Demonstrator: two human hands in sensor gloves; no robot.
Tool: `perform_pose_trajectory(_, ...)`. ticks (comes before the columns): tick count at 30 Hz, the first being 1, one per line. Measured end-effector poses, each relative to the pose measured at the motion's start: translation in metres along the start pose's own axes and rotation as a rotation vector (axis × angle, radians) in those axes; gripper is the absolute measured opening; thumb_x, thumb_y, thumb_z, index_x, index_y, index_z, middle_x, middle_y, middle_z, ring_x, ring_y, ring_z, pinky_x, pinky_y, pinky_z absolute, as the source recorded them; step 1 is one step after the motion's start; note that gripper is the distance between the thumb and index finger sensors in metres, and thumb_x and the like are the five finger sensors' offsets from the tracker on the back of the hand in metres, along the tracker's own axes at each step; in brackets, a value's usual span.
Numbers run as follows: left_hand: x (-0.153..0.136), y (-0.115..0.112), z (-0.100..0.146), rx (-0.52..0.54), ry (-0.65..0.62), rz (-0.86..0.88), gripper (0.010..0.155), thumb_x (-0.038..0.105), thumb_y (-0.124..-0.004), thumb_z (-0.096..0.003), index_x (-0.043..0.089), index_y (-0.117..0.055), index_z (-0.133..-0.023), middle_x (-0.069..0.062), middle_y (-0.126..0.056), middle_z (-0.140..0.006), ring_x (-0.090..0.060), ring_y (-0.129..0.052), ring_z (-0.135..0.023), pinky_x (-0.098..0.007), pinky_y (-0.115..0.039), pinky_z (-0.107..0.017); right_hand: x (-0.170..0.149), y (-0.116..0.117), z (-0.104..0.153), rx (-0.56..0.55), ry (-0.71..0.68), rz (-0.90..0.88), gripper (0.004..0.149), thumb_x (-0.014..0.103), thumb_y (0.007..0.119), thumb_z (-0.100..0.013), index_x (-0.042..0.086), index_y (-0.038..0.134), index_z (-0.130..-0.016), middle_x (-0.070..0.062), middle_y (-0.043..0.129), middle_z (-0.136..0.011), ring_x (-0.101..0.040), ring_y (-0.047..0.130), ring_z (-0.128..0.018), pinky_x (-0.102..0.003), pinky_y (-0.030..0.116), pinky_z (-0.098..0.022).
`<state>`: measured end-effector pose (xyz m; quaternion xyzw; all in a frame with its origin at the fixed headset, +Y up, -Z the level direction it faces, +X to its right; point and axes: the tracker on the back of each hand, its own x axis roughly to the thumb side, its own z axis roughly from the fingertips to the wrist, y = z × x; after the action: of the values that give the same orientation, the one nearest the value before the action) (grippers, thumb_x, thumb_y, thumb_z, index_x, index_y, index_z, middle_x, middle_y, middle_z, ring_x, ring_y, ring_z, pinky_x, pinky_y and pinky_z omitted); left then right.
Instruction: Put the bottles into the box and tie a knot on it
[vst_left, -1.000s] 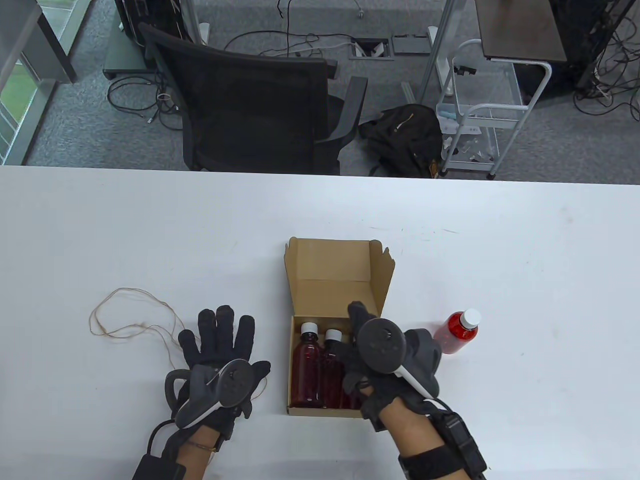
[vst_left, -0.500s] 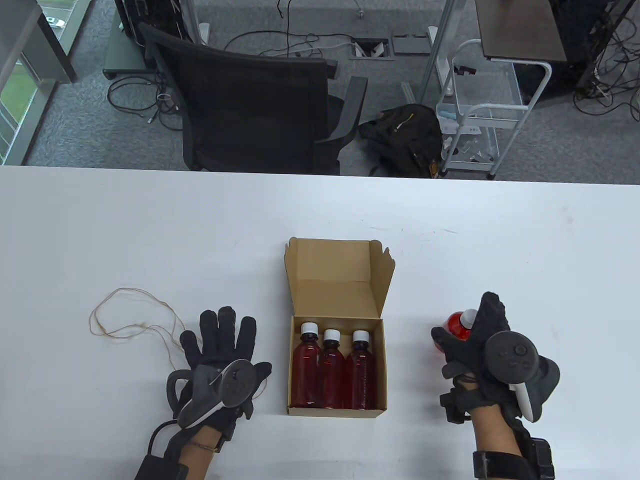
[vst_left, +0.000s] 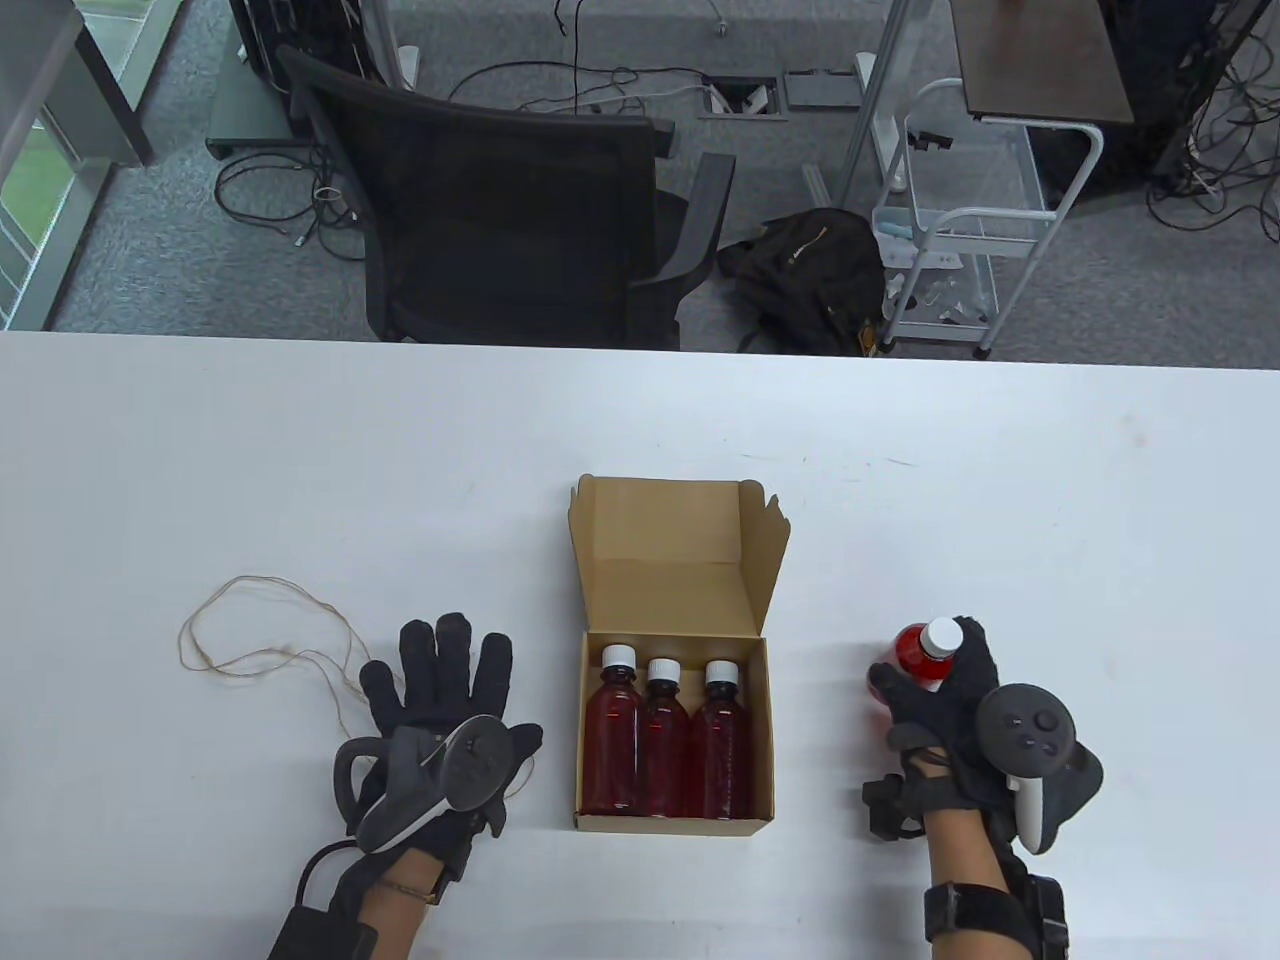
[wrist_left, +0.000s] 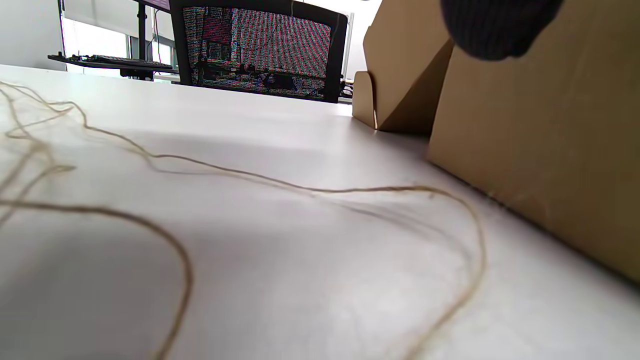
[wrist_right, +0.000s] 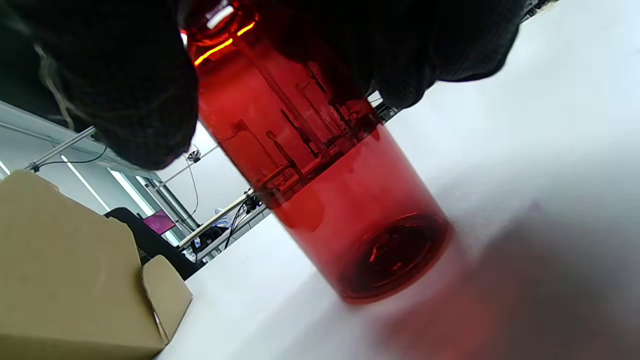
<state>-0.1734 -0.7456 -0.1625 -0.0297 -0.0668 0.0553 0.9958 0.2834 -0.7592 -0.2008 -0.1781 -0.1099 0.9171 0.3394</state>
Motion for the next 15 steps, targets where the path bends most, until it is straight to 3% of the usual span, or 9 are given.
perform_pose_trajectory(3, 0.0, 0.0, -0.001, -0.002, 0.002, 0.002, 0.095, 0.063, -0.072, -0.0506, 0.021, -0.024, -0.121, -0.027, -0.006, -0.125, -0.063, -0.012, -0.109, -0.082, -0.02, -0.065, 0.001, 0.004, -0.001, -0.005, -0.012, -0.028, 0.087, 0.044, 0.098, -0.038, 0.009, 0.052, -0.103, -0.019, 0.069, -0.1, -0.043, 0.073, -0.087, -0.057, 0.067, -0.061)
perform_pose_trajectory(8, 0.0, 0.0, -0.001, -0.009, 0.007, 0.0, 0.095, 0.063, -0.072, -0.0507, 0.021, -0.024, -0.121, -0.027, -0.006, -0.125, -0.063, -0.012, -0.109, -0.082, -0.02, -0.065, 0.018, 0.002, 0.003, -0.006, -0.131, 0.092, 0.085, 0.05, 0.097, -0.04, 0.007, 0.057, -0.102, -0.02, 0.076, -0.096, -0.043, 0.081, -0.082, -0.056, 0.072, -0.059)
perform_pose_trajectory(15, 0.002, 0.001, 0.0, 0.001, 0.0, -0.004, 0.095, 0.063, -0.072, -0.0507, 0.021, -0.024, -0.121, -0.027, -0.007, -0.125, -0.064, -0.012, -0.109, -0.082, -0.021, -0.065, 0.082, -0.022, 0.017, -0.035, -0.341, 0.122, 0.085, 0.054, 0.091, -0.045, 0.004, 0.055, -0.103, -0.025, 0.08, -0.091, -0.045, 0.086, -0.073, -0.057, 0.076, -0.054)
